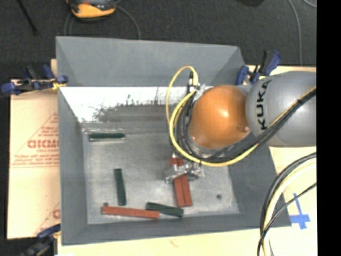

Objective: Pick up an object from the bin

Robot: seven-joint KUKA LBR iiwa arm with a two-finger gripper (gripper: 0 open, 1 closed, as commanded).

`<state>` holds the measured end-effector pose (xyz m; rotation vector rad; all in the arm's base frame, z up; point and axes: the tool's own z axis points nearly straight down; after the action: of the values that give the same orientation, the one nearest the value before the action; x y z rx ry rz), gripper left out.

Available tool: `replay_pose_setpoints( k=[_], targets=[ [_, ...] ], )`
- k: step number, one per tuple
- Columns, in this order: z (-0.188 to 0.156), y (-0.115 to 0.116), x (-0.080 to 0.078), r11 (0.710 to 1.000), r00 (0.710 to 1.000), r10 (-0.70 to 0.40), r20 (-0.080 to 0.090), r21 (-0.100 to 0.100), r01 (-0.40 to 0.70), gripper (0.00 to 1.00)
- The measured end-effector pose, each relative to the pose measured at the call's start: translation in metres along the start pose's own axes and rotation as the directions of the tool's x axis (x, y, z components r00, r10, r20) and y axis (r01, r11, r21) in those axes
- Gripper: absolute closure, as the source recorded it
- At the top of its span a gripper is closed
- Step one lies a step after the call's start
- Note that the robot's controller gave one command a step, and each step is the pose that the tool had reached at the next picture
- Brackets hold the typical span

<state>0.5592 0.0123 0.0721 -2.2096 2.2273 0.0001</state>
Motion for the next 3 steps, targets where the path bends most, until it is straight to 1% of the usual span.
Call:
replay_pose_setpoints(
  k=[1,2,3],
  targets=[
    [0.000,0.000,0.000,1.000,1.000,0.001,0.000,0.000,-0.001,1.00],
    [-0.038,-0.013,-0.001,1.000,1.000,0.015,-0.001,-0.005,-0.015,1.00],
    [-0.059,-0.009,-0.002,1.000,1.000,0.019,0.000,0.004,-0.019,1.00]
  ],
)
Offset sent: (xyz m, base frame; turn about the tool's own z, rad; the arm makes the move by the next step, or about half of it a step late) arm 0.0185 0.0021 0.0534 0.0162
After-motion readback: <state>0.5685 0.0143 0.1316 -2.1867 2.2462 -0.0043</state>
